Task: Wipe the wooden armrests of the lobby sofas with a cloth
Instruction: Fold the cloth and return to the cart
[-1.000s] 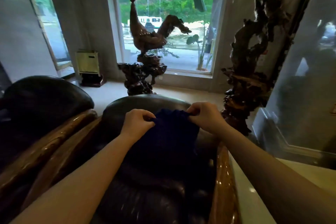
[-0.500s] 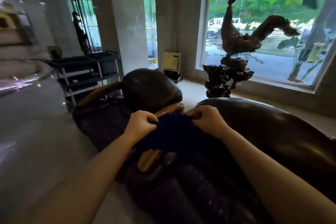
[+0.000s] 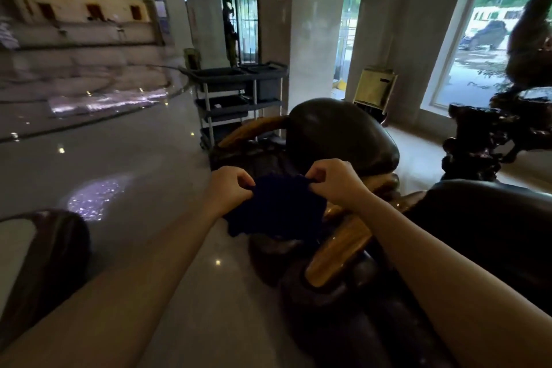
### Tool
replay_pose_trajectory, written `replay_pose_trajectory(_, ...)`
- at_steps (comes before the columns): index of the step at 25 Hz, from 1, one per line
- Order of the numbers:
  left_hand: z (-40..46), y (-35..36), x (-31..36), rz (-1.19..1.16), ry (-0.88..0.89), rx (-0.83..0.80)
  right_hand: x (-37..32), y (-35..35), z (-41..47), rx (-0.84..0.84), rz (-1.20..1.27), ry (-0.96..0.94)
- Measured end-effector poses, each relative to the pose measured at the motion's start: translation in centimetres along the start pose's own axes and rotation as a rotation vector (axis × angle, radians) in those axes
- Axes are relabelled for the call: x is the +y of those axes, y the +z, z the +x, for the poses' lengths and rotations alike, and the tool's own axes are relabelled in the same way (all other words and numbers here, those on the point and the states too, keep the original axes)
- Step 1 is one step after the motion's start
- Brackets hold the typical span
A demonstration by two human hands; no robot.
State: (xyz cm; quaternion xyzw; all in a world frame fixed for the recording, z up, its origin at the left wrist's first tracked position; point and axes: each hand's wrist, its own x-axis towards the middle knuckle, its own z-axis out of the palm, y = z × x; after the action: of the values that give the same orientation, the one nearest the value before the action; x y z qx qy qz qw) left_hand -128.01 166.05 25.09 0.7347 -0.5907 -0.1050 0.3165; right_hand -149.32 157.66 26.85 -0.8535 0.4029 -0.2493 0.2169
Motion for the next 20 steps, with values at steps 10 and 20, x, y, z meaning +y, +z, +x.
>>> replay_pose_trajectory(10, 14.8, -4.0, -9.9, -0.005, -0.160, 0.146, -0.1, 7.5, 21.2, -0.123, 0.044, -0.151)
replay_pose_trajectory(20, 30.2, -11.2, -27.5, -0.043, -0.248, 0.179, -6.1, 21.1, 43.0, -0.164, 0.031, -0.231)
